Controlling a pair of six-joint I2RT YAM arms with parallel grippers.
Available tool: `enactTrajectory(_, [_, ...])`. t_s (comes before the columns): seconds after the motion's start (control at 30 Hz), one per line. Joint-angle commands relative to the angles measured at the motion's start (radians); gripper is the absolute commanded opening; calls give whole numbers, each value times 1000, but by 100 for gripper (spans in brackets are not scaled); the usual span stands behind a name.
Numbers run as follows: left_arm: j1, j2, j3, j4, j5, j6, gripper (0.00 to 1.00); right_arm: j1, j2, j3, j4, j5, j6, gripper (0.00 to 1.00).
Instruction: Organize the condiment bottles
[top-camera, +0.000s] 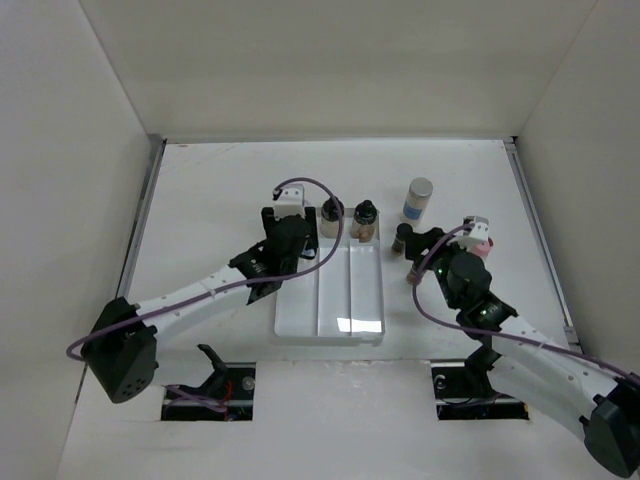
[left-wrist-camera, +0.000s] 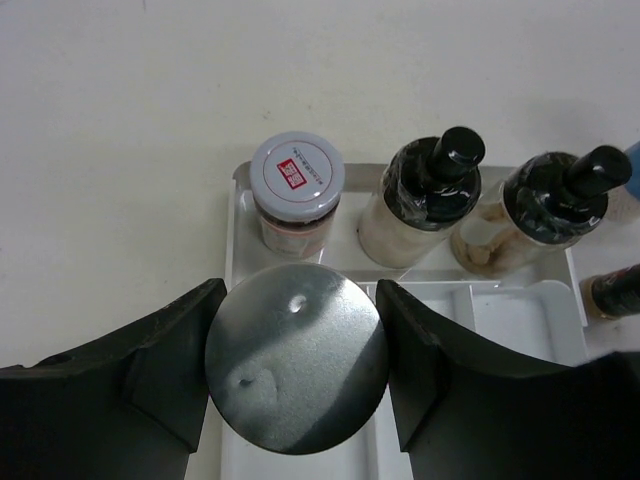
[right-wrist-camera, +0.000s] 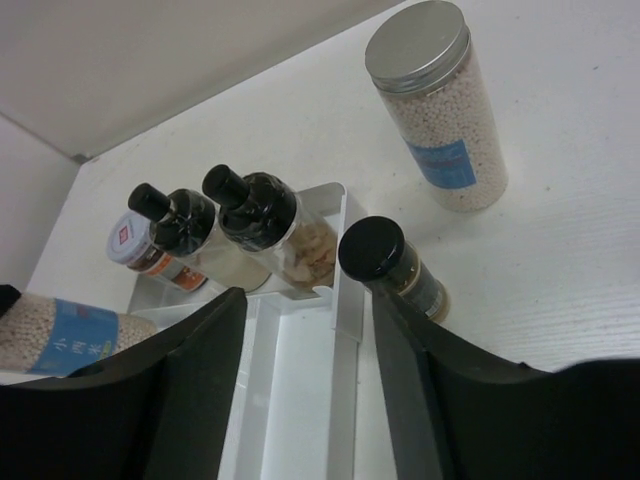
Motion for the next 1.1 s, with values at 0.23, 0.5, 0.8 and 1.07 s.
enactTrajectory(0.23, [-11, 82, -77, 251, -15, 14, 45, 16, 58, 138, 15, 40, -50, 89])
enactTrajectory(0.5, [-32, 71, -150, 335, -54, 9, 89, -66, 241, 339, -91, 89, -155, 100])
enactTrajectory(0.8, [-8, -145, -335, 611, -74, -6, 100, -207, 474, 549, -220, 59, -226, 100])
enactTrajectory(1.07, [83, -416, -590, 905, -175, -75, 100, -252, 684, 666, -274, -24, -240, 100])
